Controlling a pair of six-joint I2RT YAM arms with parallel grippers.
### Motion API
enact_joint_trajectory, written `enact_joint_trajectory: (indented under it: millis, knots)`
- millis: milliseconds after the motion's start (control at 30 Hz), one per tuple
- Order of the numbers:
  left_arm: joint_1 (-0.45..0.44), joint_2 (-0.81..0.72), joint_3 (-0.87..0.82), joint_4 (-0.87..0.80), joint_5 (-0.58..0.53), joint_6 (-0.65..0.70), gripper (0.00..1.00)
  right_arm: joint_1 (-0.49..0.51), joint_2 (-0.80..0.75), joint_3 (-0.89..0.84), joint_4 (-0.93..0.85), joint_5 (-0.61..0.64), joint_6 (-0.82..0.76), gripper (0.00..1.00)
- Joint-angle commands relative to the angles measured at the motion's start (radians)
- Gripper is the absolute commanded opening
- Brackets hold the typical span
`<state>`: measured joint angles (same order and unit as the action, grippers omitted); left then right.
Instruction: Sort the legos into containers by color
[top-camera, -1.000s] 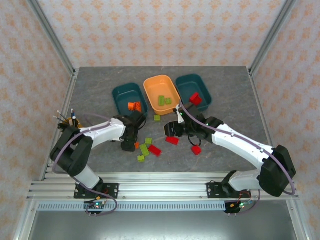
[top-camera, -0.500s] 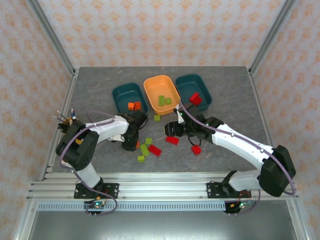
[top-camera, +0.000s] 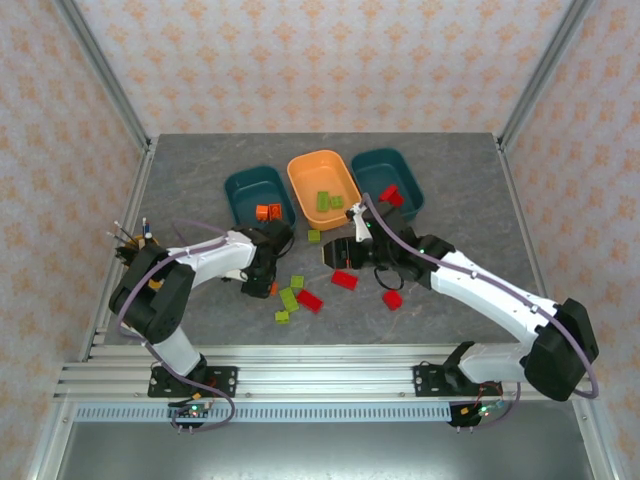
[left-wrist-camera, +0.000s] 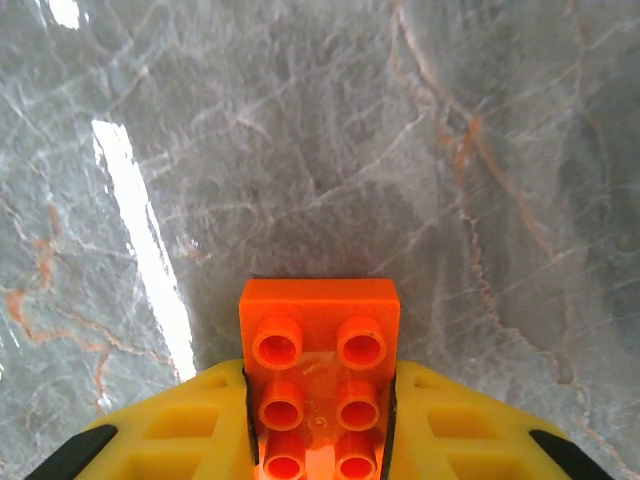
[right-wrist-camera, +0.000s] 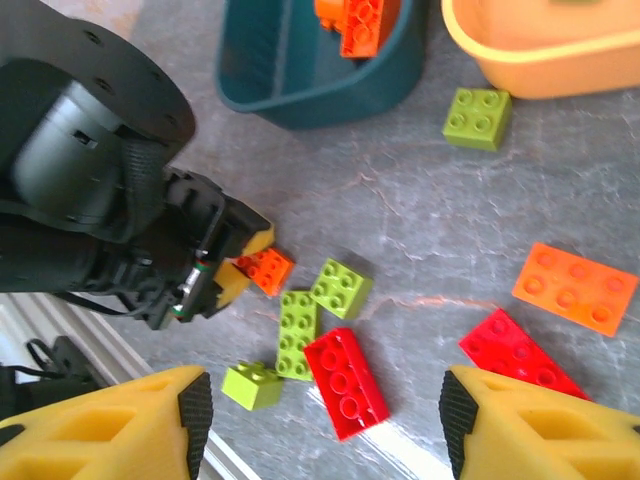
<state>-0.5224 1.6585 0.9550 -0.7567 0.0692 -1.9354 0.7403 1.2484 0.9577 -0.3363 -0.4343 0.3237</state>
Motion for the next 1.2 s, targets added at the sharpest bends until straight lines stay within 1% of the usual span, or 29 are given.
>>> enact_joint_trajectory:
  millis: [0,100,200,367,467,633,733,833,933,1000,1167]
  knots:
    - [0.004,-0.054,0.018,-0.069,-0.08,0.05,0.22,0.007,-0.031,0.036,0.076,-0.019,0.019,0.64]
    - [0.004,-0.09,0.04,-0.107,-0.099,0.082,0.21,0.002,-0.032,0.049,0.083,-0.017,0.024,0.65]
    - [0.004,-0.127,0.089,-0.163,-0.136,0.14,0.2,-0.004,-0.033,0.075,0.084,-0.008,0.032,0.65]
    - [0.008,-0.157,0.232,-0.262,-0.208,0.277,0.19,-0.023,-0.024,0.152,0.081,0.067,0.046,0.65]
    - [0.037,-0.126,0.332,-0.291,-0.233,0.396,0.19,-0.033,0.007,0.211,0.076,0.118,0.048,0.65]
    - [0.102,0.021,0.59,-0.38,-0.274,0.651,0.19,-0.053,0.1,0.303,0.048,0.172,0.063,0.64]
    - [0.138,0.128,0.743,-0.43,-0.313,0.791,0.19,-0.065,0.177,0.382,-0.01,0.19,0.068,0.64]
    - [0.176,0.238,0.871,-0.464,-0.325,0.902,0.19,-0.086,0.242,0.438,-0.018,0.151,0.102,0.64]
    - [0.201,0.358,0.981,-0.489,-0.35,0.991,0.18,-0.101,0.288,0.475,0.01,0.135,0.16,0.64]
    - [0.212,0.421,1.037,-0.505,-0.366,1.027,0.19,-0.11,0.318,0.502,0.009,0.125,0.197,0.64]
    - [0.237,0.534,1.09,-0.506,-0.391,1.061,0.19,-0.114,0.359,0.541,-0.009,0.109,0.227,0.64]
